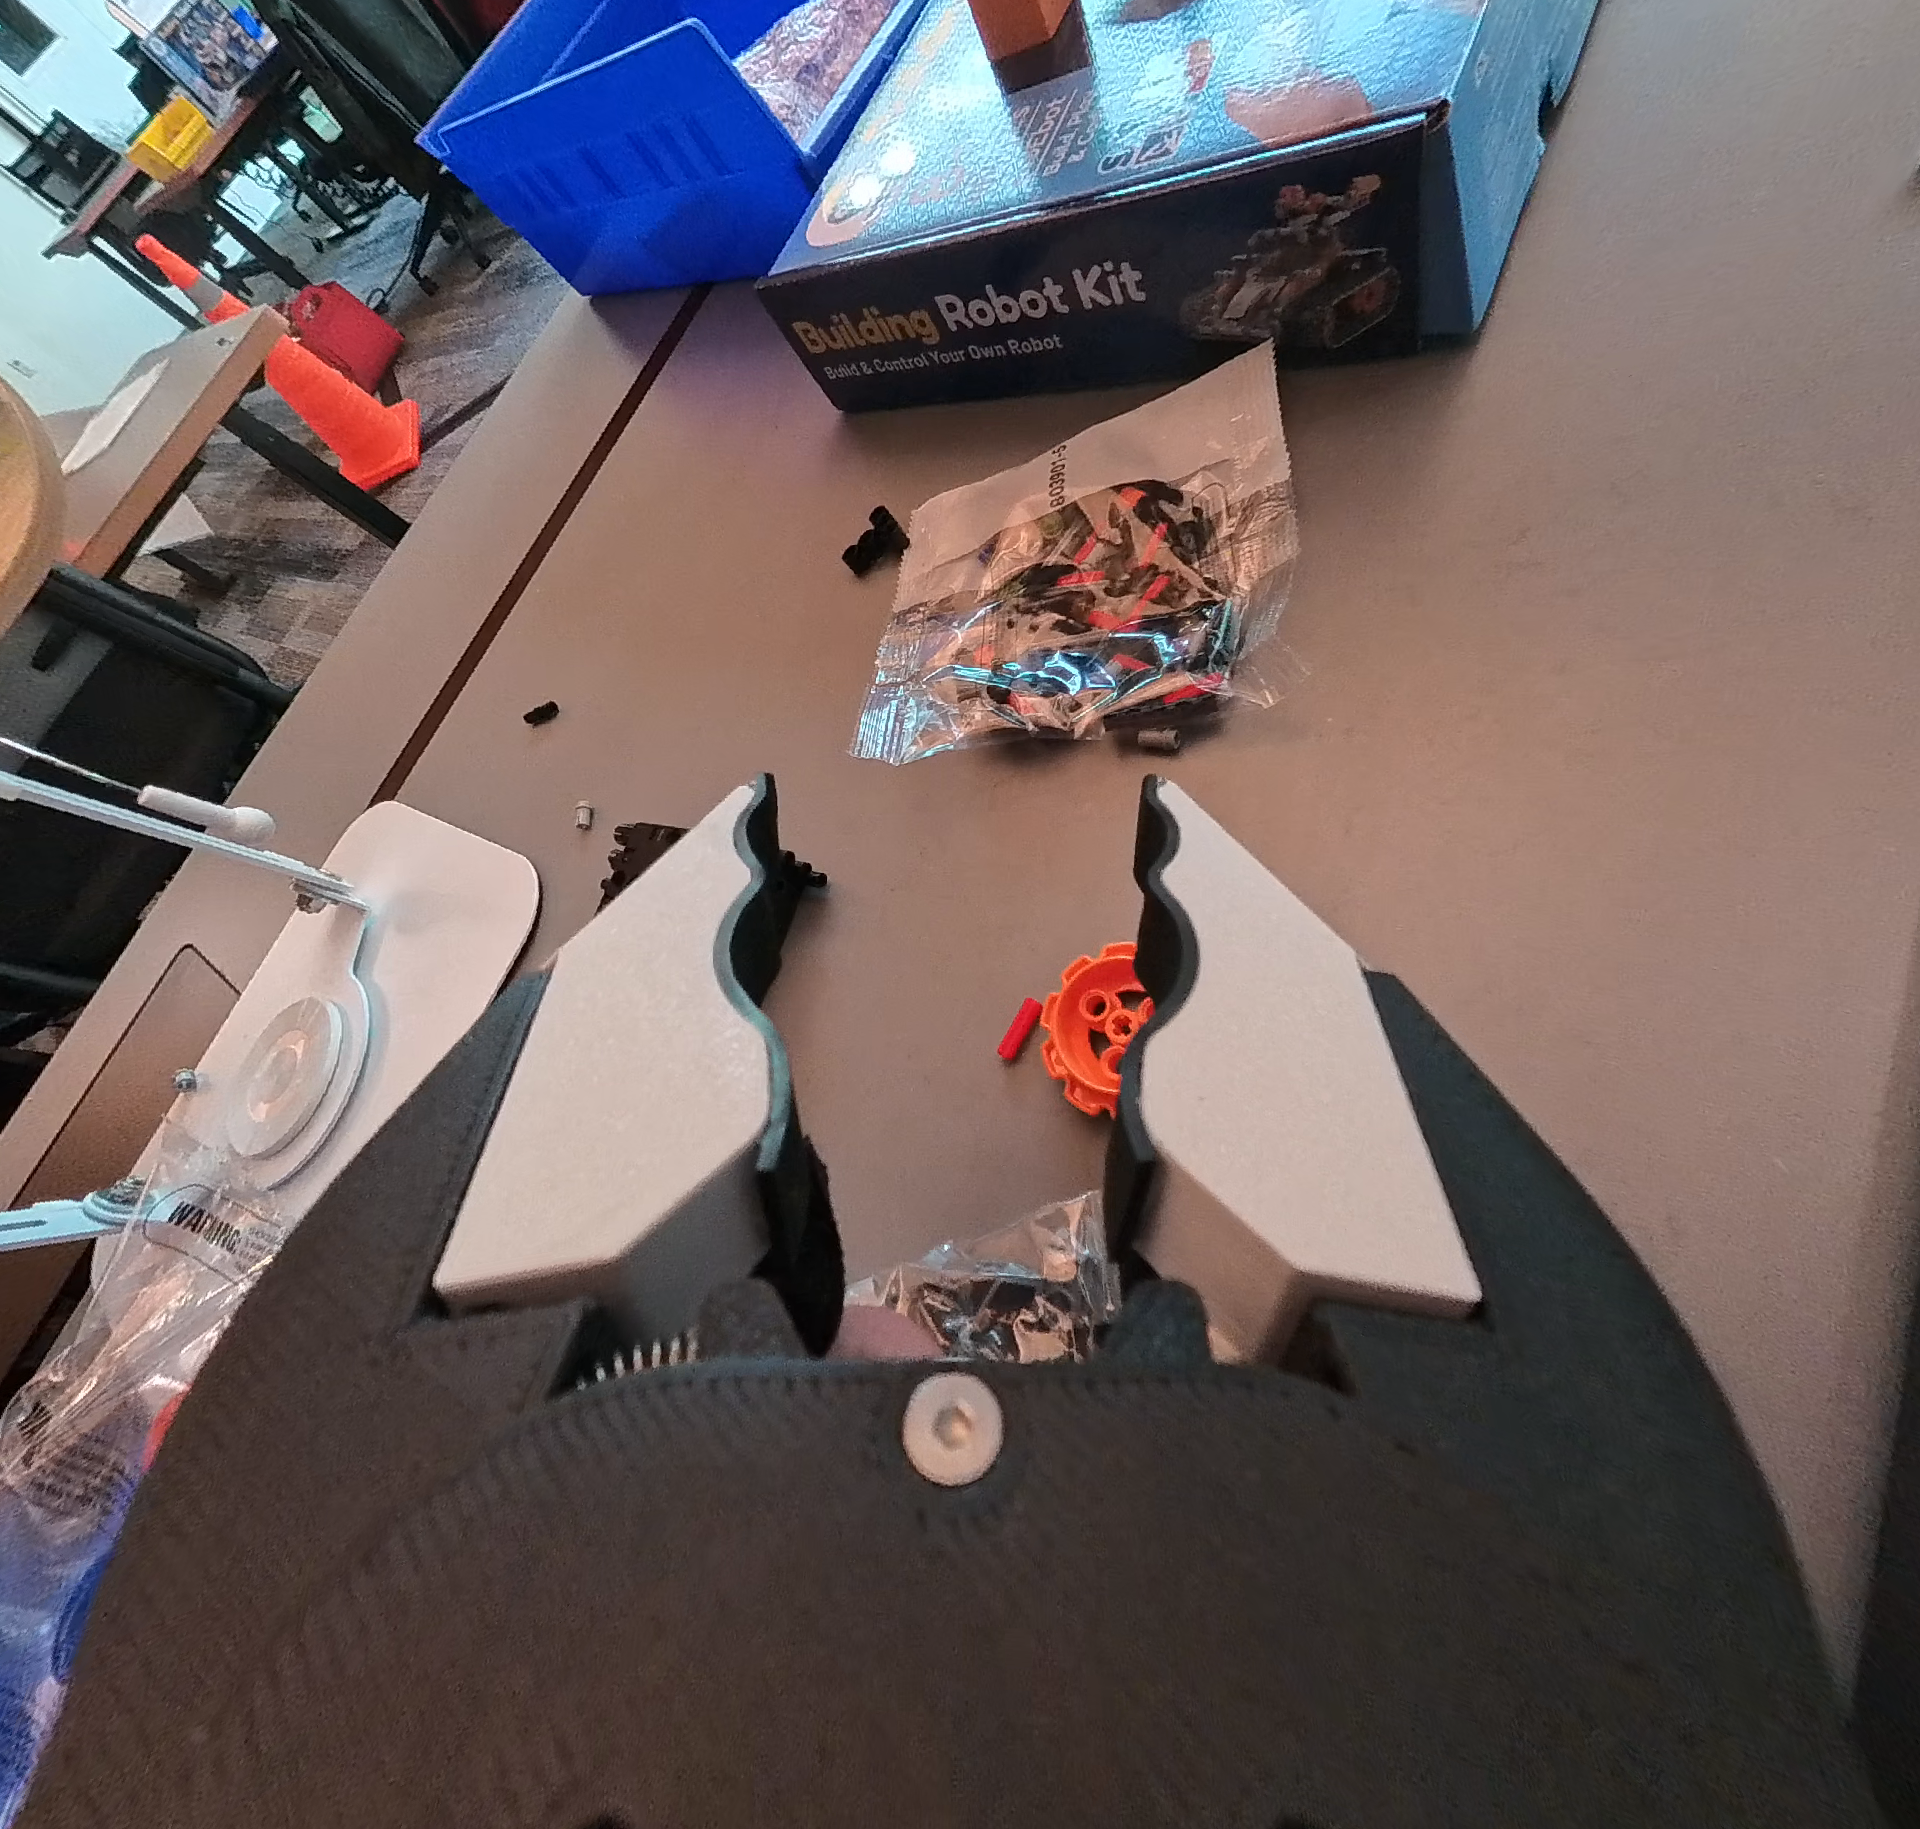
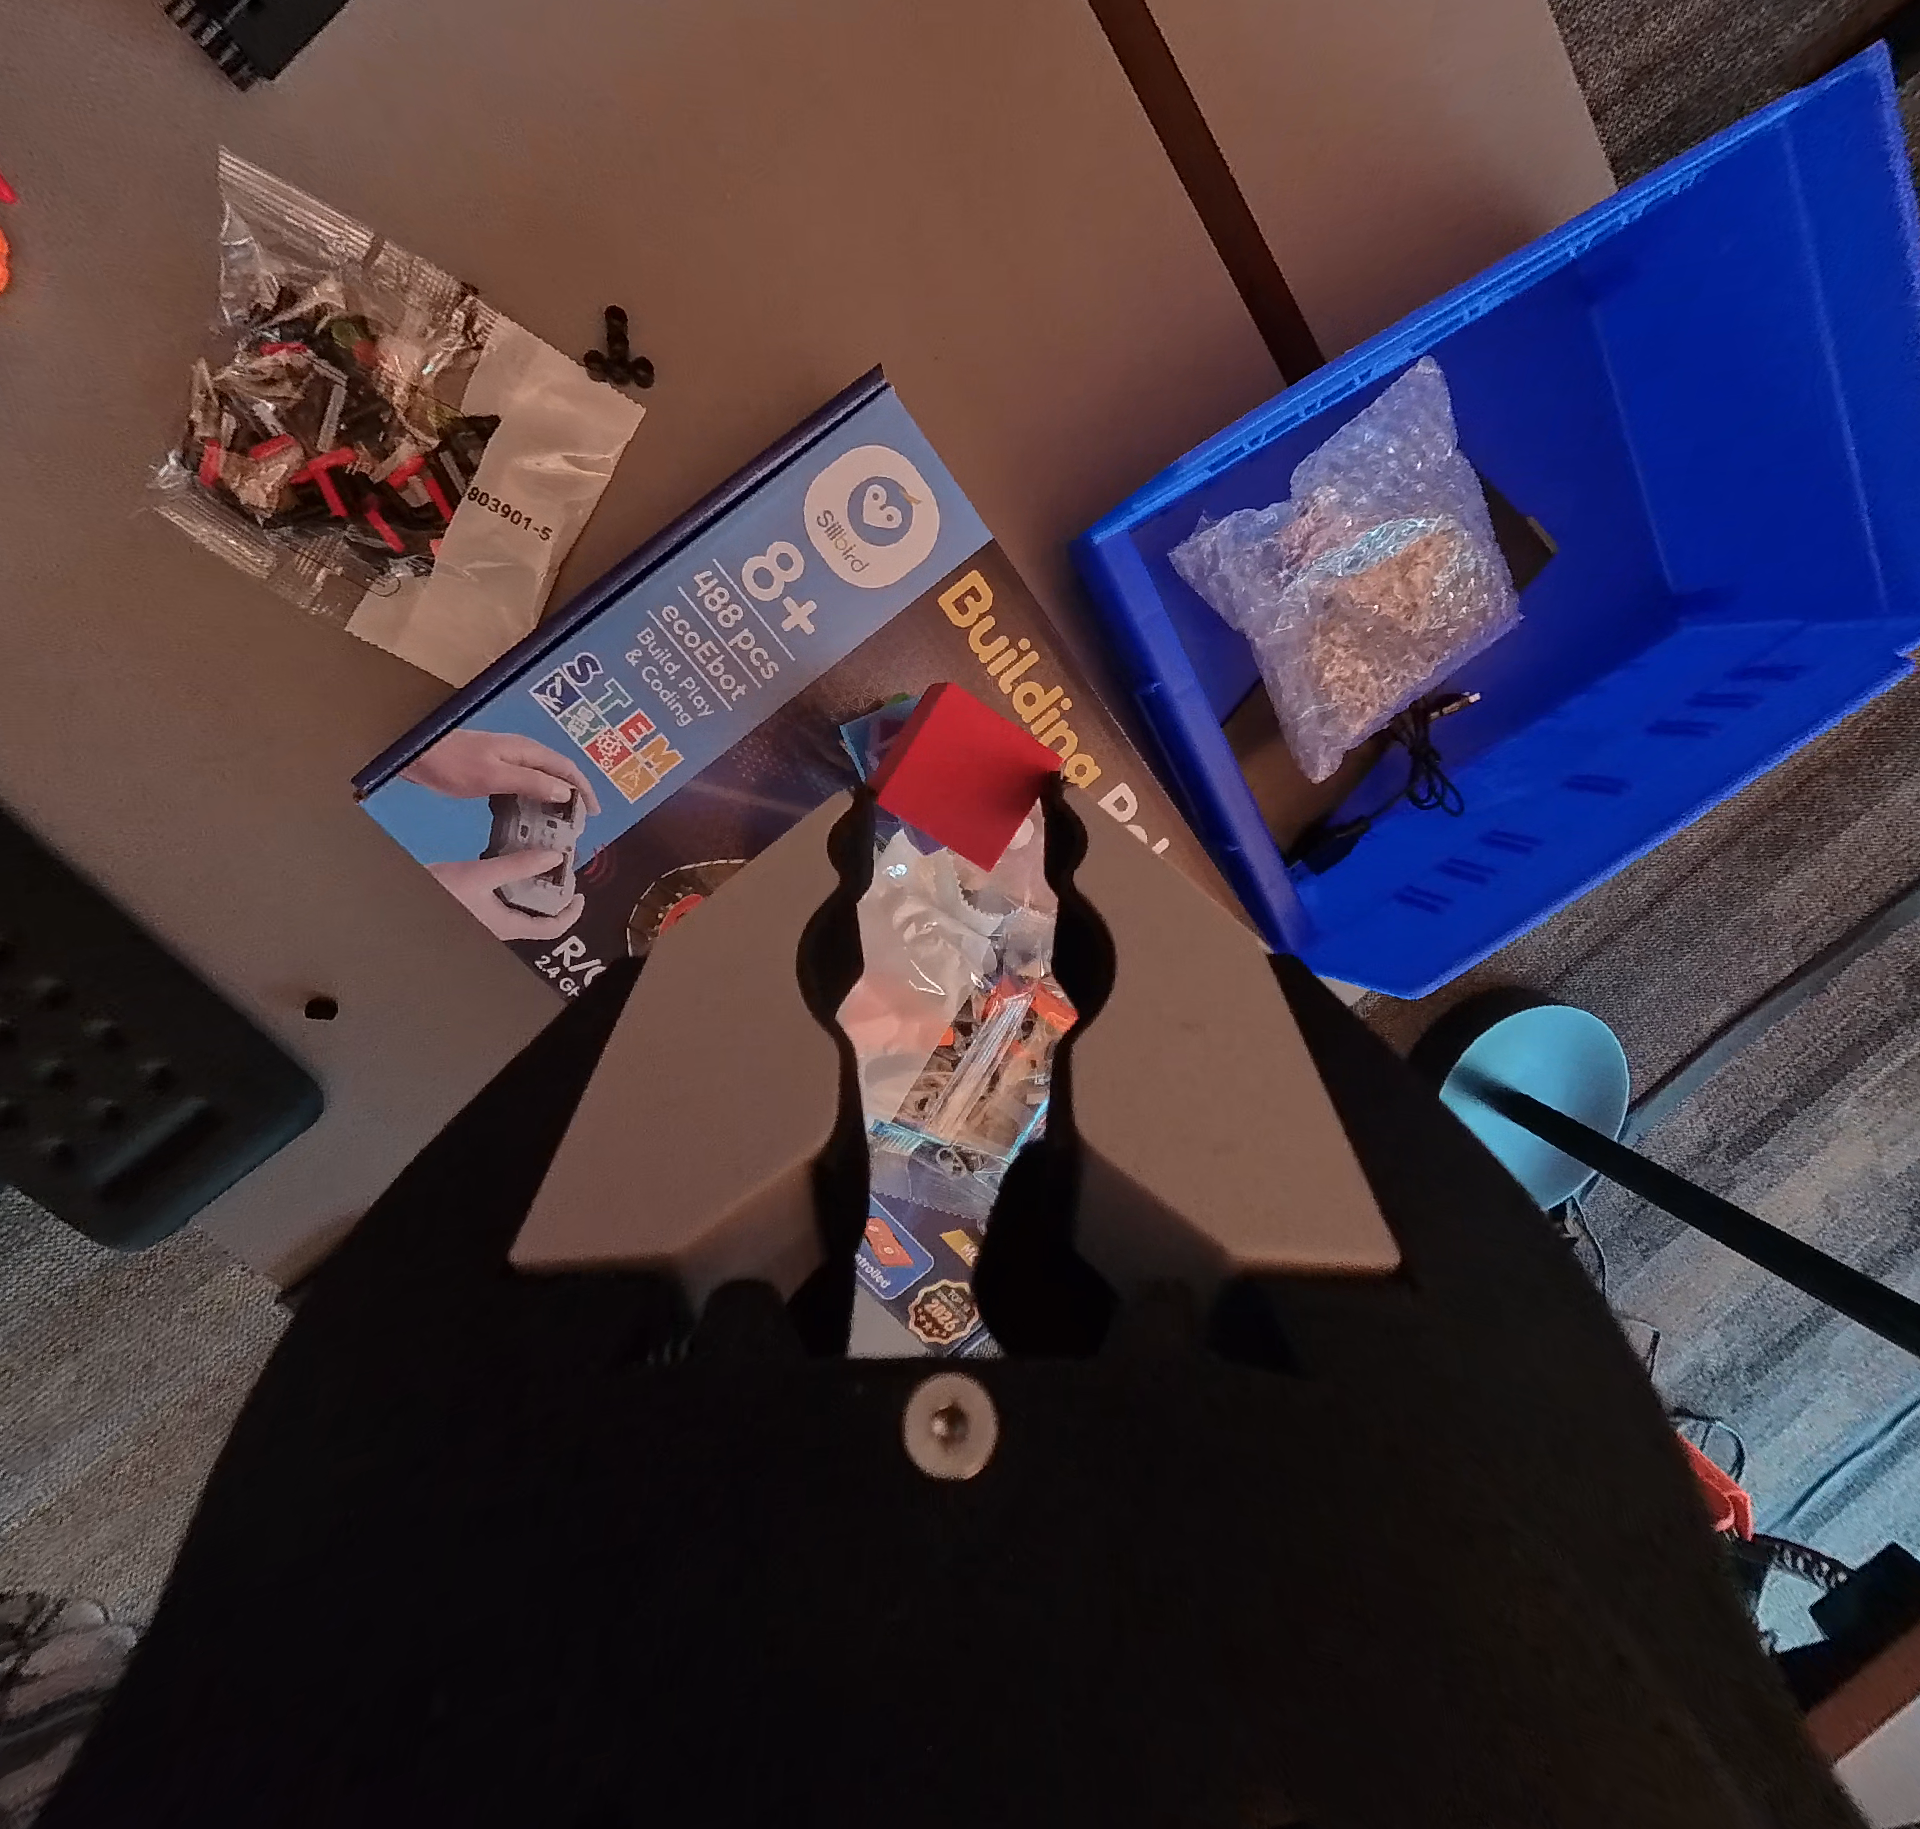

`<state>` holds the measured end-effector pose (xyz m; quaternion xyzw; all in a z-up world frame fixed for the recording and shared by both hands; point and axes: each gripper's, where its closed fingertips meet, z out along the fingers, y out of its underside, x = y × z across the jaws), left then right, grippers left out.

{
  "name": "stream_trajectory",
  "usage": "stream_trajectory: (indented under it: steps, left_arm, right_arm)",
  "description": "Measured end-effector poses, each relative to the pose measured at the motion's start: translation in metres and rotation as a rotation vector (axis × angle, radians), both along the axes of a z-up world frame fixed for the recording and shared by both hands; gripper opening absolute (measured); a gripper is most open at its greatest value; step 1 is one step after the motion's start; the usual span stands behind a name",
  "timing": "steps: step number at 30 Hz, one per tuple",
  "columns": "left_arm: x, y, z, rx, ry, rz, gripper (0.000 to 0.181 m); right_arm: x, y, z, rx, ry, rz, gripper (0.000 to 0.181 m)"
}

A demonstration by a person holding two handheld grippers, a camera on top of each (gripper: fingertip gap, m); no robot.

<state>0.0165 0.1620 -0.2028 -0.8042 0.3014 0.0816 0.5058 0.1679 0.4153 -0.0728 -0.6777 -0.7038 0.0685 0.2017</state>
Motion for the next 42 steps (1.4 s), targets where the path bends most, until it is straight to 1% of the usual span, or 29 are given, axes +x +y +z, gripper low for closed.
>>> stream_trajectory:
  steps: [2, 5, 8, 10, 13, 16, 19, 21, 23, 26, 31, 34, 37, 40, 42]
  left_arm:
    - [0.0, 0.0, -0.001, -0.002, 0.003, 0.0, 0.067]
    - [0.0, 0.001, -0.002, -0.004, 0.002, 0.001, 0.067]
    - [0.0, 0.001, -0.002, -0.005, 0.001, 0.002, 0.067]
    - [0.0, 0.001, -0.002, -0.006, 0.001, 0.002, 0.067]
    - [0.001, 0.001, -0.003, -0.012, -0.007, -0.005, 0.07]
    - [0.003, 0.001, -0.008, -0.028, -0.004, -0.009, 0.074]
    - [0.007, 0.002, -0.008, -0.033, -0.019, -0.017, 0.08]
    - [0.008, 0.002, -0.011, -0.044, -0.019, -0.017, 0.084]
    - [0.009, 0.002, -0.013, -0.051, -0.015, -0.017, 0.087]
    - [0.013, 0.002, -0.014, -0.056, -0.034, -0.023, 0.089]
    - [0.014, 0.002, -0.023, -0.098, -0.047, -0.007, 0.098]
    - [0.011, 0.006, -0.027, -0.112, -0.042, 0.028, 0.1]
    - [0.005, 0.009, -0.027, -0.112, -0.044, 0.069, 0.1]
    - [-0.003, 0.012, -0.026, -0.106, -0.041, 0.12, 0.099]
    - [-0.003, 0.012, -0.022, -0.091, -0.046, 0.128, 0.096]
  right_arm:
    - [0.004, 0.002, -0.004, 0.01, -0.025, -0.009, 0.032]
    - [0.003, 0.002, -0.004, -0.005, -0.014, -0.011, 0.034]
    - [0.006, 0.003, -0.006, 0.018, -0.029, -0.017, 0.045]
    - [0.006, 0.002, 0.002, 0.045, 0.003, -0.025, 0.048]
    - [0.006, -0.002, 0.028, 0.13, 0.096, -0.054, 0.049]
    - [0.006, -0.032, 0.048, 0.202, 0.172, -0.023, 0.049]
    - [0.005, -0.073, 0.051, 0.249, 0.216, 0.031, 0.05]
    - [0.002, -0.104, 0.042, 0.245, 0.237, 0.081, 0.05]
    - [-0.001, -0.132, 0.028, 0.232, 0.246, 0.119, 0.051]
    - [-0.009, -0.173, 0.001, 0.148, 0.292, 0.171, 0.052]
    - [-0.025, -0.213, -0.046, 0.019, 0.362, 0.177, 0.059]
    - [-0.038, -0.229, -0.067, -0.025, 0.422, 0.163, 0.061]
    - [-0.053, -0.241, -0.08, -0.035, 0.49, 0.152, 0.061]
    - [-0.068, -0.24, -0.093, -0.016, 0.554, 0.097, 0.061]
    - [-0.076, -0.239, -0.106, -0.008, 0.577, 0.068, 0.061]
